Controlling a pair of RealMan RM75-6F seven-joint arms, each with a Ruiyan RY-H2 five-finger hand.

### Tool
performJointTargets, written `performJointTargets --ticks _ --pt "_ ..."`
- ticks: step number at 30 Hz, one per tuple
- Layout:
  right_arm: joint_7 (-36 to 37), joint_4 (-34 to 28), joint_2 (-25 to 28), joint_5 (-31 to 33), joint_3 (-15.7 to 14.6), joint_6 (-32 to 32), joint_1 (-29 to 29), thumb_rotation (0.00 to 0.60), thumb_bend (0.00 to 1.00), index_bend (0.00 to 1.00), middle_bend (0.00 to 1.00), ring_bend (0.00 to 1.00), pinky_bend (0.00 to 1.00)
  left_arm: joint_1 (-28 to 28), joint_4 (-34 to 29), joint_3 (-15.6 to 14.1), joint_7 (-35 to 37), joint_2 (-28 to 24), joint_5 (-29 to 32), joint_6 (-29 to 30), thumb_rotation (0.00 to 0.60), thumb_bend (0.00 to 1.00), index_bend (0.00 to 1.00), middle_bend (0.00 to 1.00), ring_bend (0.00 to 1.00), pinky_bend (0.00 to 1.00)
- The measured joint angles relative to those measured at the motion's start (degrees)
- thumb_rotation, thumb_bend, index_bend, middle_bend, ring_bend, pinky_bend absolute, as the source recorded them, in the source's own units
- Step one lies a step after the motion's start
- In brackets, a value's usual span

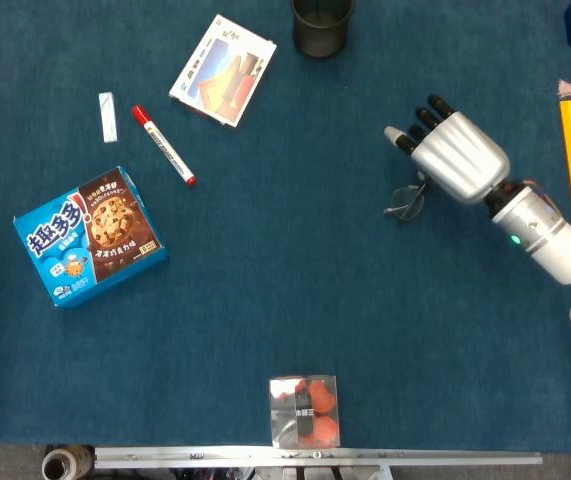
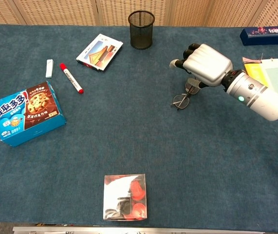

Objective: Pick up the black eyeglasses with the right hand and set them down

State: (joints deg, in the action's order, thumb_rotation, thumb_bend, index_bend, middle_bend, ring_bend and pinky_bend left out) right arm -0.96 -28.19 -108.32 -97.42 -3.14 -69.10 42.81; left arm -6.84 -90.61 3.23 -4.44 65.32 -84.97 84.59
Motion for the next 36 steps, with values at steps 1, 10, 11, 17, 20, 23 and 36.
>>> performJointTargets --ticks 1,10,11,17,20,23,36 --pt "0.0 0.1 0.0 -0.1 -0.1 0.1 -0.1 0.6 0.3 0.28 0.58 0.32 0.28 0.0 0.0 0.0 0.0 0.0 0.0 0.0 0.6 0.06 0.6 0.37 0.3 0.46" --pt "-0.5 0.3 -0.3 -0.7 -1.1 0.4 -0.4 0.6 0.3 0.28 0.58 0.32 0.28 0.0 0.0 0.0 0.0 0.0 0.0 0.0 0.6 0.06 0.6 0.37 0.3 0.46" --pt "-0.6 0.3 -0.3 -0.7 -1.1 0.4 -0.5 0.6 0.3 0.28 0.58 0.32 0.28 0.0 0.0 0.0 0.0 0.0 0.0 0.0 0.6 0.06 0.6 0.37 0.3 0.46" --pt "-0.7 0.7 -0.4 -0.8 -1.5 0.7 -0.8 0.6 0.3 0.28 0.58 0.32 0.28 0.0 0.0 0.0 0.0 0.0 0.0 0.0 0.6 0.06 0.6 0.37 0.3 0.46" --pt "-0.7 0.8 -0.4 -0.9 -1.7 0.8 -0.9 0.6 0.3 0.28 0.58 0.32 0.28 0.0 0.0 0.0 0.0 0.0 0.0 0.0 0.6 0.06 0.6 0.37 0.3 0.46" --pt "-0.6 1.0 -0.6 -0.9 -1.8 1.0 -1.1 0.6 0.3 0.28 0.58 0.32 0.28 0.0 0.0 0.0 0.0 0.0 0.0 0.0 0.6 0.06 0.6 0.37 0.3 0.46" --pt "0.2 2.5 -1.1 -1.0 -2.3 0.6 -1.9 0.6 0.3 0.28 0.58 0.32 0.28 0.0 0.0 0.0 0.0 0.0 0.0 0.0 0.6 0.06 0.6 0.37 0.3 0.46"
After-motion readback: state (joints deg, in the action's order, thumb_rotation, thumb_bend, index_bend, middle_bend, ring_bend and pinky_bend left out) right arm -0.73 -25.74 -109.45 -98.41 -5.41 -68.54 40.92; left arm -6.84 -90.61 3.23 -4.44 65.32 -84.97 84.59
